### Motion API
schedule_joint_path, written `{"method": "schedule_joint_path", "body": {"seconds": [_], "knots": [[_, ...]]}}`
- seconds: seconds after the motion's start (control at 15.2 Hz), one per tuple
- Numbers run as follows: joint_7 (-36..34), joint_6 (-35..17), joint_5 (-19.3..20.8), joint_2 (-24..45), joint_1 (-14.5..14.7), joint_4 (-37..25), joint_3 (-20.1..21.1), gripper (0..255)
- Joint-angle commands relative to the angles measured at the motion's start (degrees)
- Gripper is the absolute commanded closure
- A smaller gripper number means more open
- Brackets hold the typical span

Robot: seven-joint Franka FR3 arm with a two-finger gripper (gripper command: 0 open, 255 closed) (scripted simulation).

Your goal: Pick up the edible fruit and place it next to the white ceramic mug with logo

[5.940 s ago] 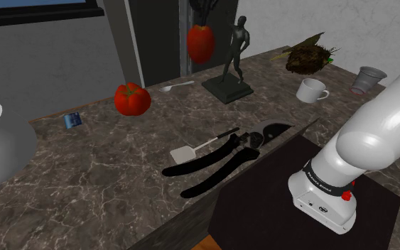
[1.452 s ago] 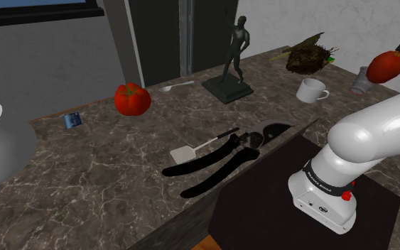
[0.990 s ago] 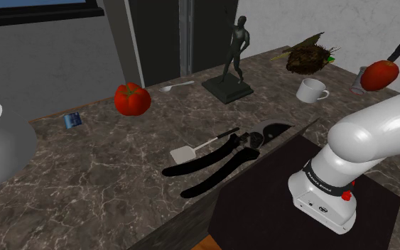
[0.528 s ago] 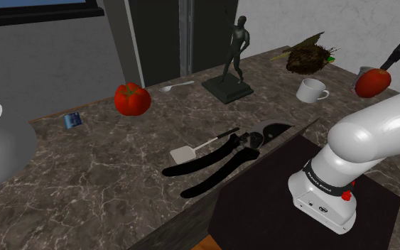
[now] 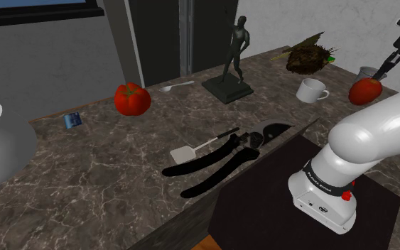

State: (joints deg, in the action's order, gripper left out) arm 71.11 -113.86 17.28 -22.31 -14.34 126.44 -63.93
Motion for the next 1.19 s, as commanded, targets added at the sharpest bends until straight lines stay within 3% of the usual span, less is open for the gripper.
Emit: {"method": "schedule_joint_path", "body": {"seconds": [0.0,0.59,0.66,0.99,1.12], "knots": [[0.3,-1.7,-0.2,0.7,0.6,1.0,-1.1,255],[0.8,-3.7,-0.6,1.6,1.3,2.2,-2.5,255],[0.8,-3.7,-0.6,1.6,1.3,2.2,-2.5,0],[0.8,-3.7,-0.6,1.6,1.3,2.2,-2.5,0],[0.2,0.4,0.0,0.0,0.0,-0.5,0.0,0]]}}
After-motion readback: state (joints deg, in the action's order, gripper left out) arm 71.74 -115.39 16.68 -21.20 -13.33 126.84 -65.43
